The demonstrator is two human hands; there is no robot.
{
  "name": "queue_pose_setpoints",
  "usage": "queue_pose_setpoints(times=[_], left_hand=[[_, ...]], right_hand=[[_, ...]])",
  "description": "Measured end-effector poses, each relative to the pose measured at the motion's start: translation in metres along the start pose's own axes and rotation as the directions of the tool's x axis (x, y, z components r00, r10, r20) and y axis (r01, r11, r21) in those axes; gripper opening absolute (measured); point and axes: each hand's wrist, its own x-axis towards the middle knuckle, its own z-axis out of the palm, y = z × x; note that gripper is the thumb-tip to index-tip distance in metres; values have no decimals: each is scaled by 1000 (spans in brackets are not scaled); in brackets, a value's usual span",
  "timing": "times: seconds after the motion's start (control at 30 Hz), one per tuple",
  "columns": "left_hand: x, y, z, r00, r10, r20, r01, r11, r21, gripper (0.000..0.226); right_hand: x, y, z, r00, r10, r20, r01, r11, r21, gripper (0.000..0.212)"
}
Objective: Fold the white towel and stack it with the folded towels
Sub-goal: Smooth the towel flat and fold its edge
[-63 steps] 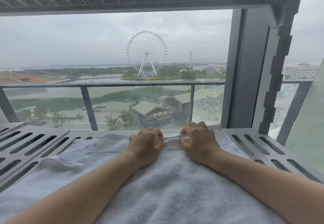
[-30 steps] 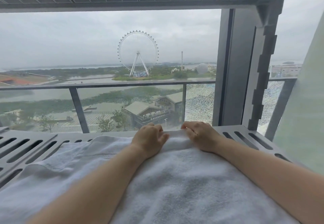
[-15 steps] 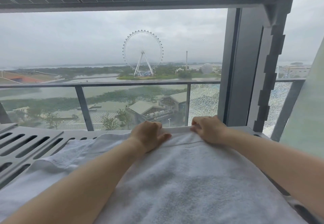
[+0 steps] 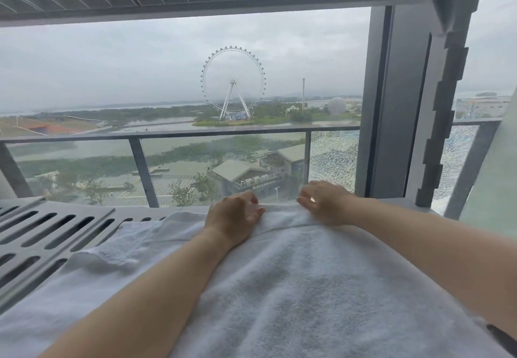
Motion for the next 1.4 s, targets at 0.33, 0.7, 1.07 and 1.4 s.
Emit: queue_pose_setpoints(times=[0.33,0.7,1.07,1.4], left_hand=[[-7,-20,-10,983,-48,176,39,998,52,38],[-12,-31,-34,895,67,441,-178,960,218,31],[-10,-63,-60,931,-10,365,-106,949,296,43],[-36,-106,-98,894,-132,427,58,982,182,36]], right_hand=[[8,-48,36,990,118,-75,-109,988,114,42],[-2,-9,7,994,-33,-104,6,968,-252,48],[29,-90,19,985,-133,-113,155,963,219,23],[17,-113,46,989,-143,-23,144,966,214,48]])
